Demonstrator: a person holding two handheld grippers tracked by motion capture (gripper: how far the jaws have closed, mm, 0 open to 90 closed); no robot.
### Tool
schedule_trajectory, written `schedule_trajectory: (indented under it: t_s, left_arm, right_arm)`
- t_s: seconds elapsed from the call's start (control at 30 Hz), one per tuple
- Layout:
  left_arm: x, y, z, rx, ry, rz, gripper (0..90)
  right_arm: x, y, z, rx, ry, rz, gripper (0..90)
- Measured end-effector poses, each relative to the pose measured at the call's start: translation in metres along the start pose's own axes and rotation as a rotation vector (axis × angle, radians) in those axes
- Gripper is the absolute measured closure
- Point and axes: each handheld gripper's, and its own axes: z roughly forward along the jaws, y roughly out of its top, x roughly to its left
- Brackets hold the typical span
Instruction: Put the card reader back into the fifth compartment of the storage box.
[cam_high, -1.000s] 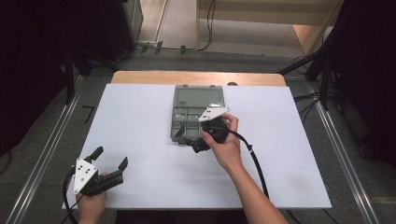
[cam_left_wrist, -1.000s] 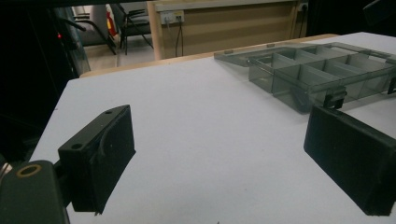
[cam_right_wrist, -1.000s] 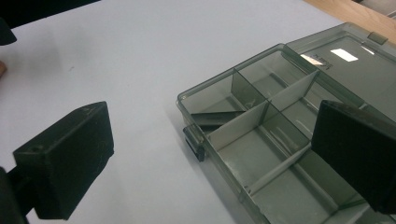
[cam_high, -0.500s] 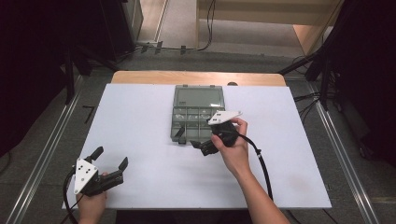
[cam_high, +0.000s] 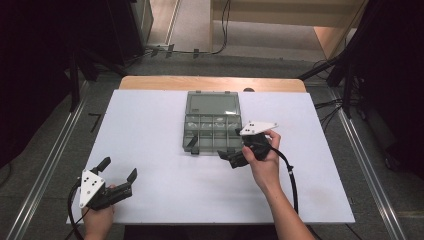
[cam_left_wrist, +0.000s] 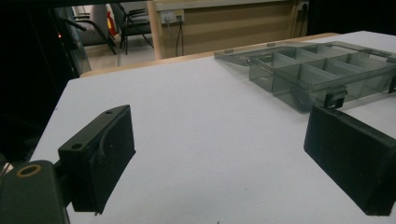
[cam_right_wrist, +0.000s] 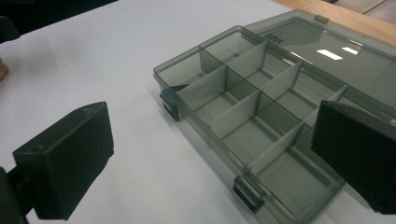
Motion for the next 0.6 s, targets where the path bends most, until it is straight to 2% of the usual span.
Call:
schedule_trajectory:
  t_s: [0.6]
  left_arm:
    - [0.000, 0.000, 0.000, 0.000, 0.001, -0.001, 8.9]
  right_arm:
    - [-0.019, -0.028, -0.037, -0.051, -0.054, 0.059, 0.0]
